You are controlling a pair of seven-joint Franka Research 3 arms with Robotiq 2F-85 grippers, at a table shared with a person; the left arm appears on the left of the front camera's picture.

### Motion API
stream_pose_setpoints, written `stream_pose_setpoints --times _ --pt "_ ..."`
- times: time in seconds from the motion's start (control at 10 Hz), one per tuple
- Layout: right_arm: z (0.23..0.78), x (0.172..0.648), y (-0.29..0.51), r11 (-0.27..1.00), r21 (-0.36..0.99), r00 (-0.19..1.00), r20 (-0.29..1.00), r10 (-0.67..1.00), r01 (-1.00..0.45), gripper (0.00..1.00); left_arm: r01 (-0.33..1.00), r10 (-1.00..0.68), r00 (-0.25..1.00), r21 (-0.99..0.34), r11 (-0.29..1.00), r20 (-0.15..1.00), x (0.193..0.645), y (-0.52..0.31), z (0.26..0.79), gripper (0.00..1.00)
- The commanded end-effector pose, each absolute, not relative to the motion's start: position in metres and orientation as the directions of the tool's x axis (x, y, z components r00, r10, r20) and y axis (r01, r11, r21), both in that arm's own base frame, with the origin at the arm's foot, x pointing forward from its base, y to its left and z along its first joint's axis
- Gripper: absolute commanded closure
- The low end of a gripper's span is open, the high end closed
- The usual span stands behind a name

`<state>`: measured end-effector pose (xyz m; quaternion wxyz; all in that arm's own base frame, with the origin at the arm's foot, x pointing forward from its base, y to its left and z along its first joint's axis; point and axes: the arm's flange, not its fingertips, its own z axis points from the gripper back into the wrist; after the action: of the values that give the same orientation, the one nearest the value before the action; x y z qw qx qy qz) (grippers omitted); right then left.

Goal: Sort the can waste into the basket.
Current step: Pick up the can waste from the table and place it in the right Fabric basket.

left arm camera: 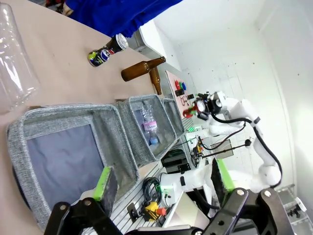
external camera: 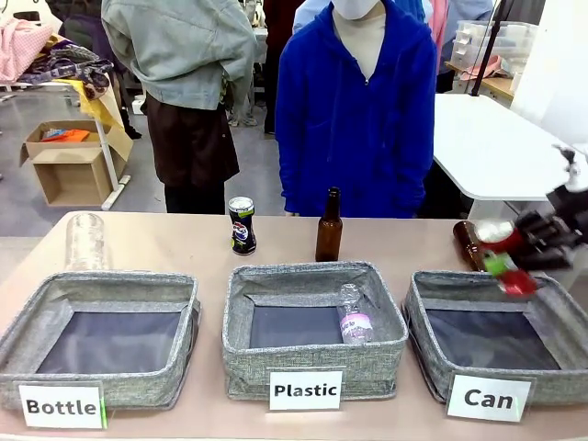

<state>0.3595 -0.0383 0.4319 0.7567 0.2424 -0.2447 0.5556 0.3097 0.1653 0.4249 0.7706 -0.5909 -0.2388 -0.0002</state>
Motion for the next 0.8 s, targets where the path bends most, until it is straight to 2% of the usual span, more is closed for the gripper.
stream_pose_setpoints --times 0.0,0.1,0.2,0.6,0.7 --pt "0.433 0.337 -0.045 0.026 0.075 0.057 0.438 0.897 -0.997 1.00 0.304 0.267 0.883 -0.904 0.302 0.386 0.308 0.167 0.425 0.00" --pt "0.427 0.333 -0.044 -0.002 0.076 0.025 0.351 0.936 -0.997 1.00 0.304 0.267 0.883 -0.904 0.302 0.386 0.308 0.167 0.425 0.00" --pt "0.425 0.334 -0.041 0.030 0.076 0.053 0.326 0.944 -0.997 1.00 0.304 0.267 0.883 -0.904 0.302 0.386 0.308 0.167 0.425 0.00" --pt "0.423 0.341 -0.038 0.059 0.076 0.080 0.308 0.948 -0.995 1.00 0.304 0.267 0.883 -0.904 0.302 0.386 0.308 0.167 0.425 0.00" --pt "0.422 0.341 -0.038 0.060 0.091 0.085 0.304 0.949 -0.994 0.39 0.304 0.267 0.883 -0.904 0.302 0.386 0.308 0.167 0.425 0.00"
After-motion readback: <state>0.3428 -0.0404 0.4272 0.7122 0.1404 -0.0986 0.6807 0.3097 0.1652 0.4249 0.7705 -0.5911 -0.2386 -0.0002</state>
